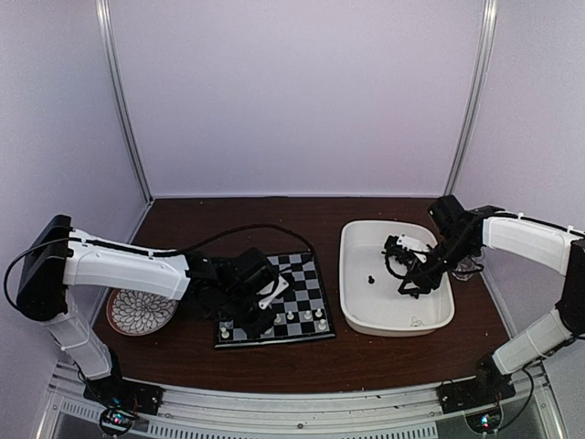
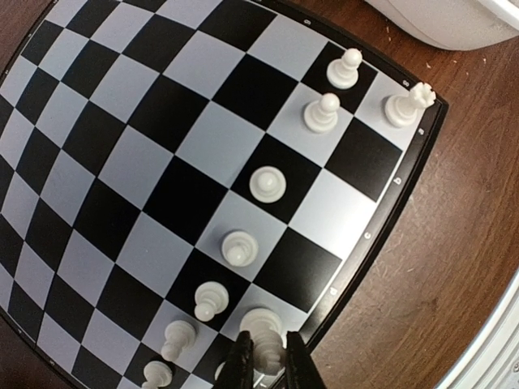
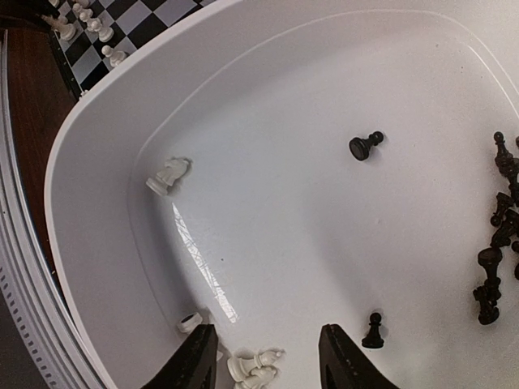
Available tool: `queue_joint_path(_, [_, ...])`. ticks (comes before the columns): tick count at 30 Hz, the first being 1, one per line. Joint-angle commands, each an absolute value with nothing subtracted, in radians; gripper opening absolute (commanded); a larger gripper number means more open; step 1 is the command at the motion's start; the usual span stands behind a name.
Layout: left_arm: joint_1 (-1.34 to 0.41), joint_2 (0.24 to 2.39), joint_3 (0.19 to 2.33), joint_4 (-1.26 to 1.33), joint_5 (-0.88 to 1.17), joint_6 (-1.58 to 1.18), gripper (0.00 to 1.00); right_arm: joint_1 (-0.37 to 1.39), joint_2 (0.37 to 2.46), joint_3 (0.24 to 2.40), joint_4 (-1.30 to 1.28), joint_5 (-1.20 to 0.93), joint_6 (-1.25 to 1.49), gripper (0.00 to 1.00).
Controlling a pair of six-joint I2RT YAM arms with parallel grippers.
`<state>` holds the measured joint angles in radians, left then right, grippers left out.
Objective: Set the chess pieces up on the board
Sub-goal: Place the queen at d1, then pick up the bishop from the storage box.
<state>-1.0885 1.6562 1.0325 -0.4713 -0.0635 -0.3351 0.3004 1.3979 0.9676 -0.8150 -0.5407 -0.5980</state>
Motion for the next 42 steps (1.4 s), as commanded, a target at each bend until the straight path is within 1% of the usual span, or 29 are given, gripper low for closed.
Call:
queue_joint_path(1, [-1.092, 1.657, 1.02, -0.457, -0.055, -0.348, 0.1, 0.296, 1.405, 0.956, -0.81, -0.529, -0.594, 0.47])
queue_joint_path(6, [-1.093, 1.671, 1.022, -0.456, -0.042, -0.354, 0.13, 0.295, 1.404, 0.956, -0.812, -0.531, -0.596, 0.47])
queue_joint_path(13, [-1.092, 1.655, 1.029, -0.478, -0.046, -0.356, 0.22, 0.295, 1.401, 0.955, -0.813, -0.531, -0.595, 0.47])
queue_joint_path(20, [-1.094, 1.611, 1.086, -0.544, -0.046, -0.345, 0.25, 0.295, 1.396, 0.967, -0.831, -0.534, -0.606, 0.47])
queue_joint_path(25, [-1.095, 1.515, 1.219, -0.607, -0.062, -0.282, 0.28, 0.296, 1.437, 1.032, -0.959, -0.531, -0.722, 0.46])
queue_joint_path(29, [-1.078, 1.508, 1.328, -0.546, -0.113, -0.206, 0.41, 0.295, 1.494, 1.095, -1.075, -0.502, -0.832, 0.46])
queue_joint_path(31, [-1.024, 1.566, 1.411, -0.543, -0.082, -0.201, 0.44, 0.296, 1.526, 1.12, -1.113, -0.497, -0.877, 0.45])
queue_joint_path(33, [-0.953, 1.649, 1.533, -0.565, -0.015, -0.237, 0.44, 0.297, 1.563, 1.148, -1.166, -0.503, -0.927, 0.45])
queue_joint_path(36, [-0.848, 1.762, 1.66, -0.54, 0.134, -0.337, 0.44, 0.301, 1.611, 1.175, -1.216, -0.5, -1.006, 0.45])
queue_joint_path(39, [-0.795, 1.857, 1.787, -0.519, 0.17, -0.431, 0.45, 0.301, 1.647, 1.186, -1.225, -0.484, -1.046, 0.44])
queue_joint_path(42, [-0.79, 1.929, 1.902, -0.559, 0.158, -0.426, 0.45, 0.314, 1.677, 1.175, -1.198, -0.471, -1.041, 0.44])
